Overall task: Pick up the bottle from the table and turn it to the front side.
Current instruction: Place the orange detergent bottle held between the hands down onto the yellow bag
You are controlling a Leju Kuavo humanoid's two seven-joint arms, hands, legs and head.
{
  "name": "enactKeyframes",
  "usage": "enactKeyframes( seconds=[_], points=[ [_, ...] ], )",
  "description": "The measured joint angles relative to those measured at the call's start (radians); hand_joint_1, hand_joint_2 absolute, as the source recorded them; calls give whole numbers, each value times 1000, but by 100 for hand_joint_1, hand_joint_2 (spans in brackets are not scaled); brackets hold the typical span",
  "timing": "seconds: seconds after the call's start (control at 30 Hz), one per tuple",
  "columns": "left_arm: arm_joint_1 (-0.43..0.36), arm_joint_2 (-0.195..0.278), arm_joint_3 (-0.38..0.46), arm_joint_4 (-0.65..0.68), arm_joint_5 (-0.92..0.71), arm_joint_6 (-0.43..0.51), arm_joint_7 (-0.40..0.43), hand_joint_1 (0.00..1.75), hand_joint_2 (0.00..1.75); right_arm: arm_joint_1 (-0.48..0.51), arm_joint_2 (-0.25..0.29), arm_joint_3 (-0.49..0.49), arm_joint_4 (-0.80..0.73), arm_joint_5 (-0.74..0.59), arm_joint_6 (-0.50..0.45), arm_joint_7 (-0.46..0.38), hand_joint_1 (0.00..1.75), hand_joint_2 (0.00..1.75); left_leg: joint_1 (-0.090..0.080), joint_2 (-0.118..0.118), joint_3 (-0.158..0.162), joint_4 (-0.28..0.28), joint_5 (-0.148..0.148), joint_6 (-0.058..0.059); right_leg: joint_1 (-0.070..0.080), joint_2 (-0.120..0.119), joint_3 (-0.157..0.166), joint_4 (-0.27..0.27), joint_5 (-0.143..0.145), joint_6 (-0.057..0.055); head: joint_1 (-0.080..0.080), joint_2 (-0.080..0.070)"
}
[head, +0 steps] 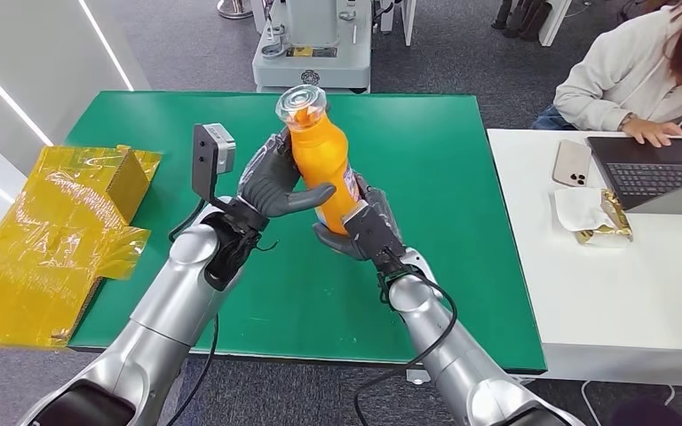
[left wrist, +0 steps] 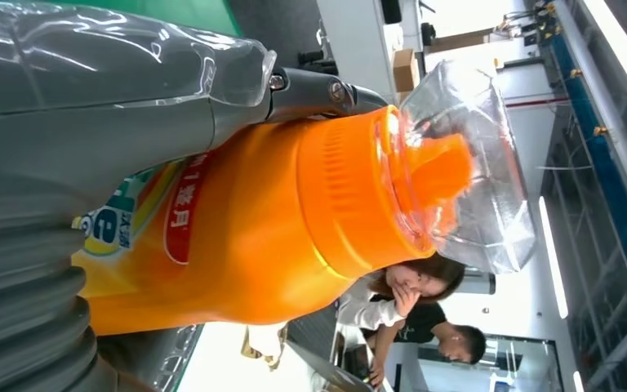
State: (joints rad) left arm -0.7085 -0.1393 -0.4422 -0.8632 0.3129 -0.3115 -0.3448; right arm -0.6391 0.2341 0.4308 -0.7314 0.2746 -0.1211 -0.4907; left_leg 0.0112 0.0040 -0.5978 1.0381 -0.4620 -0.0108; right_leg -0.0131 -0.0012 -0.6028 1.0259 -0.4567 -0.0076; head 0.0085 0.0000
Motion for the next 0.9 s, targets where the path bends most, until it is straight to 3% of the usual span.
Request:
enactKeyframes(
  seconds=[0.5,0.63,0.9],
  points=[
    [-35,-12,-16,111,-6,-8,5,1,175,-13,3,16,97,28,-12,6,175,175,0,0,0,0,0,0,0,0,0,0,0,0,0,0],
    [-46,-14,-24,138,-6,-7,11,172,175,-13,3,17,107,28,-15,5,175,175,0,0,0,0,0,0,0,0,0,0,0,0,0,0],
    [-65,-22,-34,177,-31,14,-1,175,175,-17,3,17,122,24,-18,1,175,175,0,0,0,0,0,0,0,0,0,0,0,0,0,0]
  ],
)
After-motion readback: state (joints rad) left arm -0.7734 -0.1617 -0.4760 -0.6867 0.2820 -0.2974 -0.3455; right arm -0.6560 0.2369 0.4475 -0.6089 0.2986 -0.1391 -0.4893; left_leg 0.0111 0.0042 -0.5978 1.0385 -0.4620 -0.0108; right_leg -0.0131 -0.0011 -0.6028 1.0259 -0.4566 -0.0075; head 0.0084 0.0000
